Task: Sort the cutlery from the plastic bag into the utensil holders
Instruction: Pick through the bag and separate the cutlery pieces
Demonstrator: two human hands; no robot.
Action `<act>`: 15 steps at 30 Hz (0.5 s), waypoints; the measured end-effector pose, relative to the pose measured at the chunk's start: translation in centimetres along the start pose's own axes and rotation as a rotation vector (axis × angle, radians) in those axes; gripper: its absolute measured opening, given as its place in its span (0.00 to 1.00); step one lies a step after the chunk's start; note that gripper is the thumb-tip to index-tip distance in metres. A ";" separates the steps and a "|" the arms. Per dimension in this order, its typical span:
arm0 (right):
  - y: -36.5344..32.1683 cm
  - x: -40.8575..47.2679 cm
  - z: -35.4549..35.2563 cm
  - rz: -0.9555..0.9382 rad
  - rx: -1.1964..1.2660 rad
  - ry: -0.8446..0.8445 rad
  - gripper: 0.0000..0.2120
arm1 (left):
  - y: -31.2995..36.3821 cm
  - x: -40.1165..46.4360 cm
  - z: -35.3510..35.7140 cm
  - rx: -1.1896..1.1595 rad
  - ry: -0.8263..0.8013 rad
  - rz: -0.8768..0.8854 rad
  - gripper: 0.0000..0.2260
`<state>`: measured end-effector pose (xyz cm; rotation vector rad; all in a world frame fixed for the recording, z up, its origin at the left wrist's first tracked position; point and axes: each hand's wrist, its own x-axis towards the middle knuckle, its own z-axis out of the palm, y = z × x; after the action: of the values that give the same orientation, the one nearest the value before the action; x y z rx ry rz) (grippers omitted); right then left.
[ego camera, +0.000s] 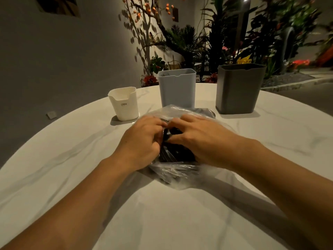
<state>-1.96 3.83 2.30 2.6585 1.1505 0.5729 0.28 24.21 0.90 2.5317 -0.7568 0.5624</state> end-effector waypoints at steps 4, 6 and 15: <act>-0.5 -0.7 -1.0 -0.087 0.190 -0.017 0.25 | 0.0 -0.5 0.4 -0.071 0.052 -0.027 0.10; -0.5 -1.0 -0.9 -0.084 0.243 -0.044 0.22 | 0.1 -0.8 0.4 -0.088 0.092 -0.048 0.09; -0.5 -1.5 -0.4 -0.048 0.094 0.141 0.20 | 2.1 -2.0 -0.4 -0.158 0.087 0.019 0.07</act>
<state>-3.39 3.09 2.07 2.6969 1.3067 0.7245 -2.55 23.68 0.82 2.3426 -0.7625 0.5916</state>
